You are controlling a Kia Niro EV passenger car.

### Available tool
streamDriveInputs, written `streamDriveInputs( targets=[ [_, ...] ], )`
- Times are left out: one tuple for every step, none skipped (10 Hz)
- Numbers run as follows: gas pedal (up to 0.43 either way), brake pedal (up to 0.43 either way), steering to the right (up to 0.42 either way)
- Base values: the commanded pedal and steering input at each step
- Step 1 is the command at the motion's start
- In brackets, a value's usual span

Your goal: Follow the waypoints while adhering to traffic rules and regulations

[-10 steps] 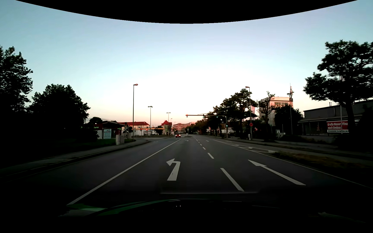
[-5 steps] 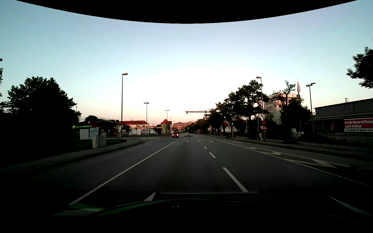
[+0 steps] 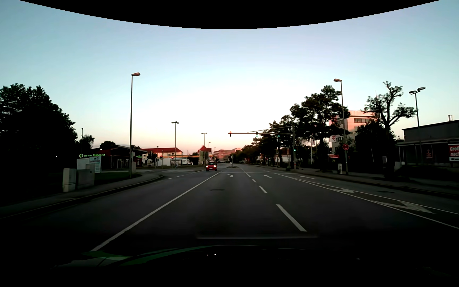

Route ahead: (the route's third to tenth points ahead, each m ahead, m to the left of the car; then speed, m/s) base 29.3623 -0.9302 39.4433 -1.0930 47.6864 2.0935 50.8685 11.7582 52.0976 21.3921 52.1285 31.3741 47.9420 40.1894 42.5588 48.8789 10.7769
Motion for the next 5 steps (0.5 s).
streamDriveInputs(
  targets=[
    [0.000,0.220,-0.001],
    [0.000,0.220,-0.001],
    [0.000,0.220,-0.001],
    [0.000,0.220,-0.001],
    [0.000,0.220,-0.001]
  ],
)
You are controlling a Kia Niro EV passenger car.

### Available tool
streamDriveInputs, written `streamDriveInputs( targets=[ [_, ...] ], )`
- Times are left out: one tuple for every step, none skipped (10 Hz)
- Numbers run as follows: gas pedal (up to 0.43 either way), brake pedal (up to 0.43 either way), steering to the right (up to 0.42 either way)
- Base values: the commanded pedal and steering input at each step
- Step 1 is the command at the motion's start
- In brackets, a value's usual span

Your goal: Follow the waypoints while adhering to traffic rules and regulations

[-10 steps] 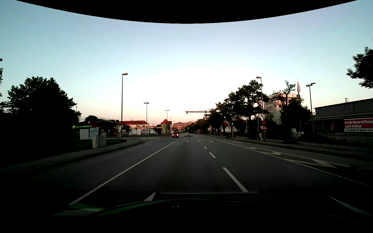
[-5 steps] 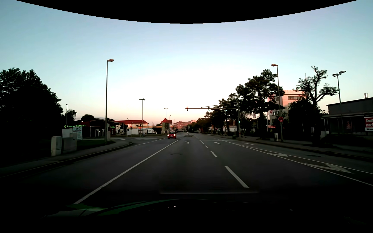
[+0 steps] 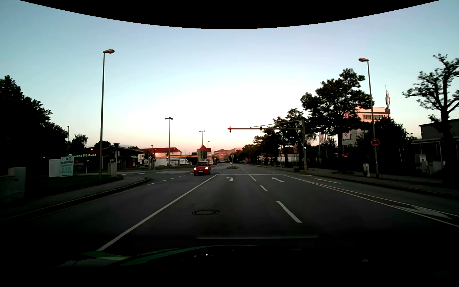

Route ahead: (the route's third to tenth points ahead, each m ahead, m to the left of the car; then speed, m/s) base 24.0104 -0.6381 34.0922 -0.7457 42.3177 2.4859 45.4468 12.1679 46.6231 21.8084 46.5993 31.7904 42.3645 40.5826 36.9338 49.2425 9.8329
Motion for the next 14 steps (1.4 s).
streamDriveInputs(
  targets=[
    [0.000,0.226,-0.002],
    [0.000,0.226,-0.001],
    [0.000,0.226,-0.001],
    [0.000,0.232,-0.001],
    [0.000,0.226,-0.001],
    [0.000,0.226,0.000],
    [0.000,0.232,0.002],
    [0.000,0.232,0.000],
    [0.000,0.238,0.001],
    [0.000,0.238,0.003],
    [0.000,0.226,0.004],
    [0.000,0.165,0.004],
    [0.000,0.000,0.004],
    [0.000,0.000,0.005]
  ],
)
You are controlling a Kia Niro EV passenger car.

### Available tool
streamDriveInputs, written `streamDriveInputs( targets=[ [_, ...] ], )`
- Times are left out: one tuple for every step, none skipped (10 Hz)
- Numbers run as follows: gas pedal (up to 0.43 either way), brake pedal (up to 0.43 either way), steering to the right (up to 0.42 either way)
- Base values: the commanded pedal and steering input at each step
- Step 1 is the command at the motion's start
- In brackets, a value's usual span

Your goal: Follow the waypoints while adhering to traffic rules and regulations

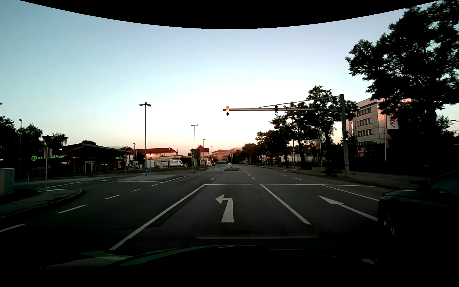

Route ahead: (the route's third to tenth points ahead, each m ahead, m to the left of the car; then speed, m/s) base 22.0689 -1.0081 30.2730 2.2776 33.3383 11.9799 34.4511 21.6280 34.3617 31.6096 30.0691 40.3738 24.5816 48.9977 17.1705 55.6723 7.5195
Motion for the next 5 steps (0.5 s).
streamDriveInputs(
  targets=[
    [0.000,0.000,0.005],
    [0.000,0.000,0.005],
    [0.039,0.000,0.005],
    [0.087,0.000,0.005],
    [0.150,0.000,0.005]
  ],
)
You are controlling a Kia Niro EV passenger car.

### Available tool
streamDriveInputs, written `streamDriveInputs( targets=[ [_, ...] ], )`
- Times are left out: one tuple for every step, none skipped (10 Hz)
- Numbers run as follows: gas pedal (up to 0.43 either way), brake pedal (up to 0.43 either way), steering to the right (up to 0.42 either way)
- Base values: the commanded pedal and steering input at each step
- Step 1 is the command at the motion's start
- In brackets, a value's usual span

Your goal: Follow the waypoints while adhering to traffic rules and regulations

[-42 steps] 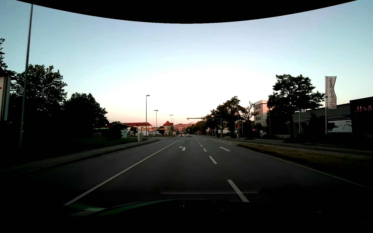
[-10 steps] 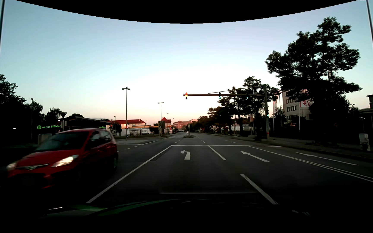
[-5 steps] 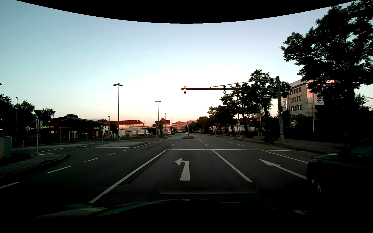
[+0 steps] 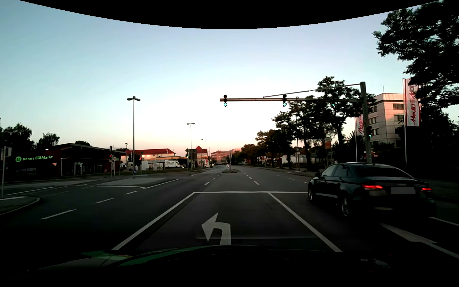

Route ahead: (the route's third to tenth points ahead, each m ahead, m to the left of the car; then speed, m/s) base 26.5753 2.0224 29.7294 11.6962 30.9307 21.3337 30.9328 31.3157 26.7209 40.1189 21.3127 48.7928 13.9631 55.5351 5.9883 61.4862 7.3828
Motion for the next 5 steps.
streamDriveInputs(
  targets=[
    [0.150,0.000,0.005],
    [0.150,0.000,0.005],
    [0.150,0.000,0.005],
    [0.150,0.000,0.004],
    [0.150,0.000,0.004]
  ],
)
